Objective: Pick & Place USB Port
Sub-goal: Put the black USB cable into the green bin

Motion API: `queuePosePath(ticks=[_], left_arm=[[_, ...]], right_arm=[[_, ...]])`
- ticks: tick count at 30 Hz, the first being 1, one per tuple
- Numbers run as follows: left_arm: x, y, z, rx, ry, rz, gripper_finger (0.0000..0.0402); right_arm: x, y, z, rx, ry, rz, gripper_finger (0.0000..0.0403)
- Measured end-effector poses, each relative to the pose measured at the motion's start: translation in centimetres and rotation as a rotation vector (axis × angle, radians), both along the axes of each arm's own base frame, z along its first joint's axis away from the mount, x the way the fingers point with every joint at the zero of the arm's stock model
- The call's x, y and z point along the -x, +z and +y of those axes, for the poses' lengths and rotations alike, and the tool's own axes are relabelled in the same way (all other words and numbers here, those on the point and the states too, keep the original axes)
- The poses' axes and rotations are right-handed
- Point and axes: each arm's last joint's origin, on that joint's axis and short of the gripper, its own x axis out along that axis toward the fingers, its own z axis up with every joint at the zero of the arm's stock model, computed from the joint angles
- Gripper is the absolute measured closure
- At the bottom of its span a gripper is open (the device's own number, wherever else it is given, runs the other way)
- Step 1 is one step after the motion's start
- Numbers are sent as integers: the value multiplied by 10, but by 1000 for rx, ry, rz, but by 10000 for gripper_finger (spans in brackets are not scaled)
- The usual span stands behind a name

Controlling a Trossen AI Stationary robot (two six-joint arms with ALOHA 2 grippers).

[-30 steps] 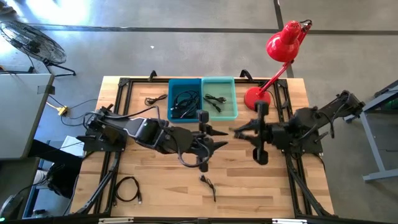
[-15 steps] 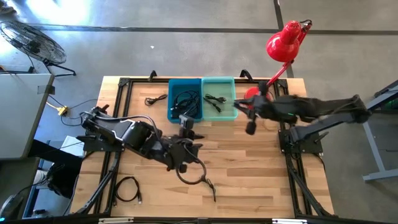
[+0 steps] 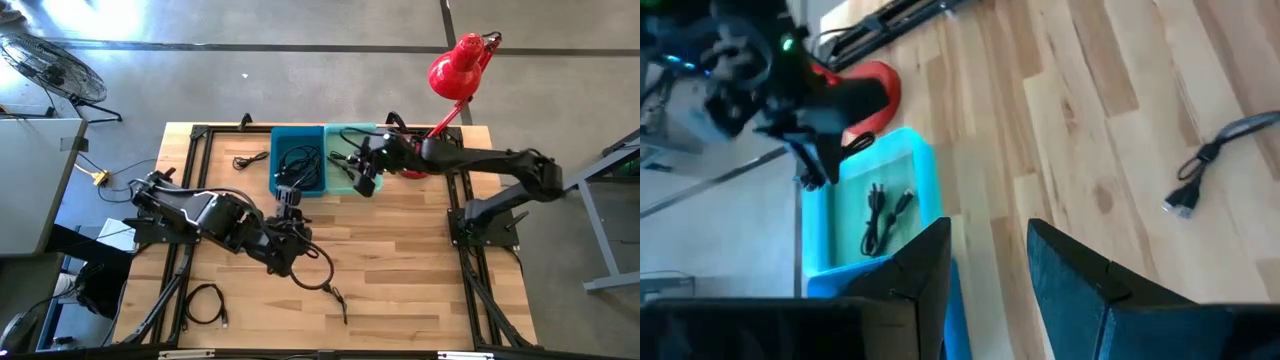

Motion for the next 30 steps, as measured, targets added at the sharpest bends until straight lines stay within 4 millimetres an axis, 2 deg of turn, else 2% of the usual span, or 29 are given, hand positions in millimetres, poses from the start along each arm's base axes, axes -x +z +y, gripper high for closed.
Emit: queuePosePath(ticks=[4, 9, 13, 18, 21, 24, 30], left_arm=[[-3, -7, -2, -9, -9, 46, 273], [-4, -15, -2, -46, -22, 114, 273], [-10, -20, 0, -91, -48, 144, 273], [-15, -21, 7, -66, -34, 154, 273], [-18, -25, 11, -15, -31, 184, 273], [-21, -28, 16, 2, -27, 216, 273], [-25, -35, 17, 5, -48, 270, 273]], right_arm=[[-4, -17, -19, -46, -32, 61, 353], [-8, -37, -38, -161, -35, 88, 296], [-11, -54, -52, -193, -55, 138, 273], [-14, -72, -62, -213, -90, 190, 246], [-15, -71, -61, -202, -57, 183, 227], [-15, -62, -59, -198, -17, 137, 213], [-5, -22, -47, -305, 160, -81, 208]])
